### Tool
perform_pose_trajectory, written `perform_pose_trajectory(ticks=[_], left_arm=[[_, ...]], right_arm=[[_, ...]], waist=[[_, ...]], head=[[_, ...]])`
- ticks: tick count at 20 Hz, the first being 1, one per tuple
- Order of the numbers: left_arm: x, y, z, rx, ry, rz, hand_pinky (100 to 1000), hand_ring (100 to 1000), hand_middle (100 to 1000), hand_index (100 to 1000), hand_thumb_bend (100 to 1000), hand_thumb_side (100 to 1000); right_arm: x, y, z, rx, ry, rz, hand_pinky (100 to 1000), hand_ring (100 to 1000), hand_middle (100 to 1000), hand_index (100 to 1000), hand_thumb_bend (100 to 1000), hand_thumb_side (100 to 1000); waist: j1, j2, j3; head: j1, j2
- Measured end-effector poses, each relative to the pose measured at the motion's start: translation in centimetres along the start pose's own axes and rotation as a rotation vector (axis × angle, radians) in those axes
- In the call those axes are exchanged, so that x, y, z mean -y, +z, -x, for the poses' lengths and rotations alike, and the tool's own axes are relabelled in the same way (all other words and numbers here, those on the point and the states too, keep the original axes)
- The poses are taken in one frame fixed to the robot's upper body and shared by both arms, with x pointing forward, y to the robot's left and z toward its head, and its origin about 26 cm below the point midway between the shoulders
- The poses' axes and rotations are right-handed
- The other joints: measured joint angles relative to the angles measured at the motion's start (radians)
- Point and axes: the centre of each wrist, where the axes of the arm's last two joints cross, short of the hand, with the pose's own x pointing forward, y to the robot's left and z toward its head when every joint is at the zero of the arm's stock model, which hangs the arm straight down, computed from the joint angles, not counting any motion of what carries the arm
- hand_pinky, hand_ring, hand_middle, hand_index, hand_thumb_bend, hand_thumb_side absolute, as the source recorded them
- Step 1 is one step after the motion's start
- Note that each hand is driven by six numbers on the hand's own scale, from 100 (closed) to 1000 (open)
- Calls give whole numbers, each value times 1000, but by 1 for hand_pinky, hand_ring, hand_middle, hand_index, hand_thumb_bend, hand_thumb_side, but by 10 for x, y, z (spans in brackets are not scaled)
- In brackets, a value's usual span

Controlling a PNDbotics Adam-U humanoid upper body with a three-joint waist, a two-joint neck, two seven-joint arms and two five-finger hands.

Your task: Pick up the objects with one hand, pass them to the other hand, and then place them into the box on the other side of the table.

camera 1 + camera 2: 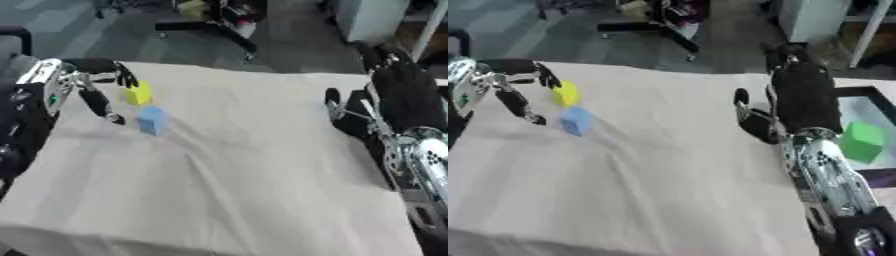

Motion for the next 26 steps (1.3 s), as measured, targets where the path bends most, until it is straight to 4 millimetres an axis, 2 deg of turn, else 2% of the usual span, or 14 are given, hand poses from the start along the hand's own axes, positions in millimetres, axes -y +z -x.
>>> perform_pose_trajectory(ticks=[10,13,14,15,18,21,22,23,24,25,26], left_arm=[[21,-27,-23,-34,-87,-9,868,705,670,831,525,291],[26,-30,-25,-65,-91,-33,787,596,562,728,401,278],[27,-30,-25,-73,-86,-50,726,529,492,650,333,268],[28,-31,-25,-79,-80,-72,693,495,457,603,315,260],[29,-29,-25,-66,-30,-156,607,446,396,535,341,245],[22,-26,-28,-10,66,-283,586,438,386,525,373,245],[16,-25,-30,15,99,-332,549,428,375,514,441,252],[8,-23,-34,48,138,-389,526,422,368,507,469,246],[0,-22,-38,88,187,-447,522,421,367,506,475,245],[-7,-21,-43,129,244,-496,494,418,362,499,532,234],[-14,-21,-49,173,312,-539,492,418,361,498,536,232]], right_arm=[[2,0,-2,8,-7,10,574,829,746,936,217,405],[2,0,-3,8,-10,11,572,829,745,937,208,407],[2,0,-3,8,-11,10,573,829,745,938,206,406],[2,0,-3,8,-11,10,573,829,745,939,206,406],[2,0,-3,10,-11,11,592,832,750,936,223,385],[5,-1,-9,42,-6,9,623,835,757,931,246,367],[6,-2,-12,62,-1,6,732,848,779,920,294,352],[9,-4,-16,94,11,2,806,856,793,915,327,350],[12,-5,-22,131,29,-1,819,858,796,914,334,350],[15,-7,-27,167,49,-4,932,876,828,916,385,352],[18,-8,-33,204,74,-7,944,878,832,916,391,353]], waist=[[1,6,-12],[0,8,-13],[0,9,-14],[0,9,-14],[-3,11,-13],[-4,11,-8],[-4,11,-6],[-3,11,-3],[-2,11,0],[-1,11,4],[-1,11,6]], head=[[5,-4],[5,-8],[5,-9],[5,-9],[4,-9],[-1,-9],[-4,-9],[-9,-8],[-14,-8],[-20,-8],[-26,-8]])
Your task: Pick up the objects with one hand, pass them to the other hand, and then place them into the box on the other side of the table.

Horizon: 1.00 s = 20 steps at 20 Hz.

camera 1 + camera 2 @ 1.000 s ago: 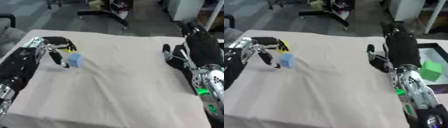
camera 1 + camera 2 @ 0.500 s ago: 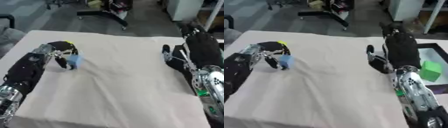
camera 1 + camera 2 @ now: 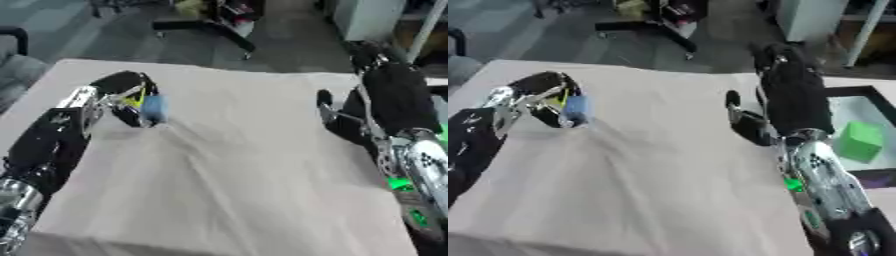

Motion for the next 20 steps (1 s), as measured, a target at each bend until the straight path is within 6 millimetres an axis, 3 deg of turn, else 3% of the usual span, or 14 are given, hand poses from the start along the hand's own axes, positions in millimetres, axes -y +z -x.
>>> perform_pose_trajectory(ticks=[1,8,9,10,14,20], left_arm=[[-3,-4,-9,32,81,-36,483,421,365,500,576,231],[0,-42,-95,244,685,-65,490,443,377,509,658,219],[0,-45,-105,264,746,-47,495,448,382,513,706,188],[0,-47,-113,279,793,-27,495,448,382,513,668,220],[0,-50,-129,309,896,45,497,448,382,513,673,214],[4,-51,-137,320,947,103,499,448,382,513,668,209]], right_arm=[[4,-2,-5,34,25,-3,1000,893,860,919,426,362],[18,-13,-36,197,137,-49,1000,938,941,945,517,364],[19,-13,-38,209,147,-53,1000,949,956,947,552,356],[20,-13,-40,219,154,-56,1000,951,958,947,537,350],[20,-14,-45,250,180,-73,1000,973,980,956,547,328],[21,-14,-47,266,184,-71,1000,973,979,967,545,326]], waist=[[0,0,2],[-5,-2,12],[-5,-2,13],[-5,-2,13],[-5,-2,16],[-7,-2,16]], head=[[-5,0],[-63,-9],[-70,-11],[-75,-14],[-91,-19],[-93,-22]])
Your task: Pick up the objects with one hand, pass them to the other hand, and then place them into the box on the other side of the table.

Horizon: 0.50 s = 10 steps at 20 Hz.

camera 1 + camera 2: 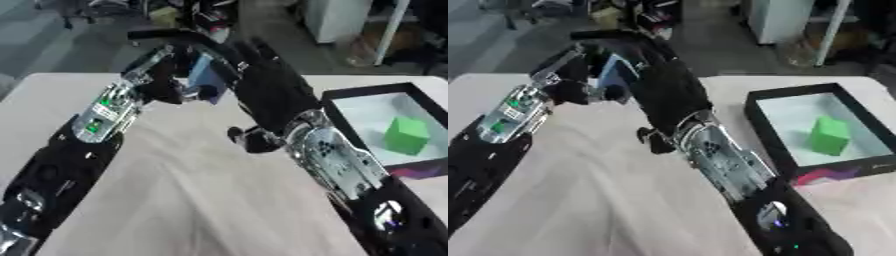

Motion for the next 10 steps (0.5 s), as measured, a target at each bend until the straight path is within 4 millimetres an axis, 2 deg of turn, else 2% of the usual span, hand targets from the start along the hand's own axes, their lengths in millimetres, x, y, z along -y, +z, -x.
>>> perform_pose_trajectory(ticks=[10], left_arm=[[5,-2,5,-36,0,87,497,445,380,512,657,206]], right_arm=[[1,0,-2,16,-2,20,1000,964,978,963,512,270]], waist=[[0,0,-1]], head=[[10,0]])
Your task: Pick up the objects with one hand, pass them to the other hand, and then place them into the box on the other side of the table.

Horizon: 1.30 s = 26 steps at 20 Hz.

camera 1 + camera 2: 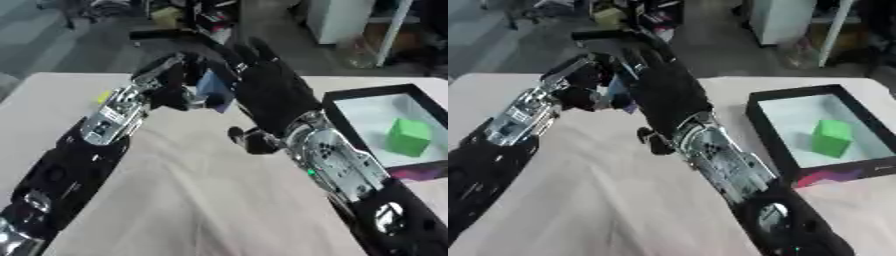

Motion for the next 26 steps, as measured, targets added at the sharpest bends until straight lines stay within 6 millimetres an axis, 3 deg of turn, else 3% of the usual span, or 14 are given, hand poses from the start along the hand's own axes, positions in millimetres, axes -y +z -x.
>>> perform_pose_trajectory(ticks=[12,20,26], left_arm=[[4,-1,4,-17,-15,174,491,441,376,507,614,187],[3,-4,1,-10,-18,232,494,443,378,509,605,189],[3,-5,0,-8,-19,246,494,443,378,509,602,187]], right_arm=[[1,-1,-3,-5,25,-4,1000,949,965,920,359,104],[-4,-3,-5,6,8,-55,1000,941,950,831,263,100],[-5,-3,-5,22,-26,-71,1000,930,941,832,284,100]], waist=[[0,0,0],[0,0,1],[-1,0,1]], head=[[2,4],[3,4],[3,4]])
